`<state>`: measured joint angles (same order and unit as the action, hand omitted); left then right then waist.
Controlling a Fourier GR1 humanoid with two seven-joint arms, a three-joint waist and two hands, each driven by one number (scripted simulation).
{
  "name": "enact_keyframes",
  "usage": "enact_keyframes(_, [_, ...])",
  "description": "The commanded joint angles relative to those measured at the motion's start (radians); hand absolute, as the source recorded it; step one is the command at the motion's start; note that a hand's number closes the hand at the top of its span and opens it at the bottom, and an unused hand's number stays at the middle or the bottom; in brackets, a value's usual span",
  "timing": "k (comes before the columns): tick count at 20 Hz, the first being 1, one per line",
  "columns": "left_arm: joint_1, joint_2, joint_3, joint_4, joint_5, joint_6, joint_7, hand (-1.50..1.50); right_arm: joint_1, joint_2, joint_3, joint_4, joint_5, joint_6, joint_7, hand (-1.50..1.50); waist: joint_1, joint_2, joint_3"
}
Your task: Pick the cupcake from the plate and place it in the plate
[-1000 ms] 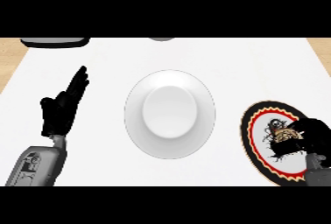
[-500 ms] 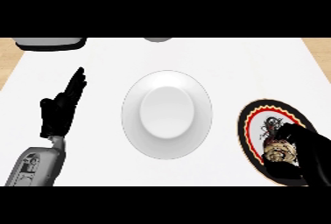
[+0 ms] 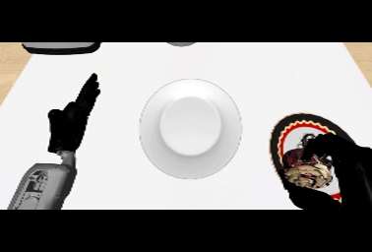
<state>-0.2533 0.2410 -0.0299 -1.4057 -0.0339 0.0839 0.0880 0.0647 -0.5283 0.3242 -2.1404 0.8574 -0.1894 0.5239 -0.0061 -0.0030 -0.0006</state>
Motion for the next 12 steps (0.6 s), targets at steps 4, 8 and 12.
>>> enact_keyframes(4, [0.064, -0.035, -0.023, -0.035, -0.017, -0.003, -0.03, 0.0, -0.285, 0.192, 0.099, 0.056, -0.01, 0.166, 0.155, 1.5, 0.021, 0.004, 0.0])
enact_keyframes(8, [-0.001, -0.037, -0.017, -0.034, -0.038, 0.009, 0.029, 0.0, -0.418, 0.327, 0.126, 0.236, 0.009, 0.177, 0.176, 1.5, 0.017, 0.005, 0.0])
enact_keyframes(12, [-0.025, -0.013, 0.01, -0.015, -0.026, -0.019, 0.029, 0.0, -0.526, 0.434, 0.1, 0.483, -0.004, 0.098, 0.078, 1.5, 0.023, 0.007, 0.001])
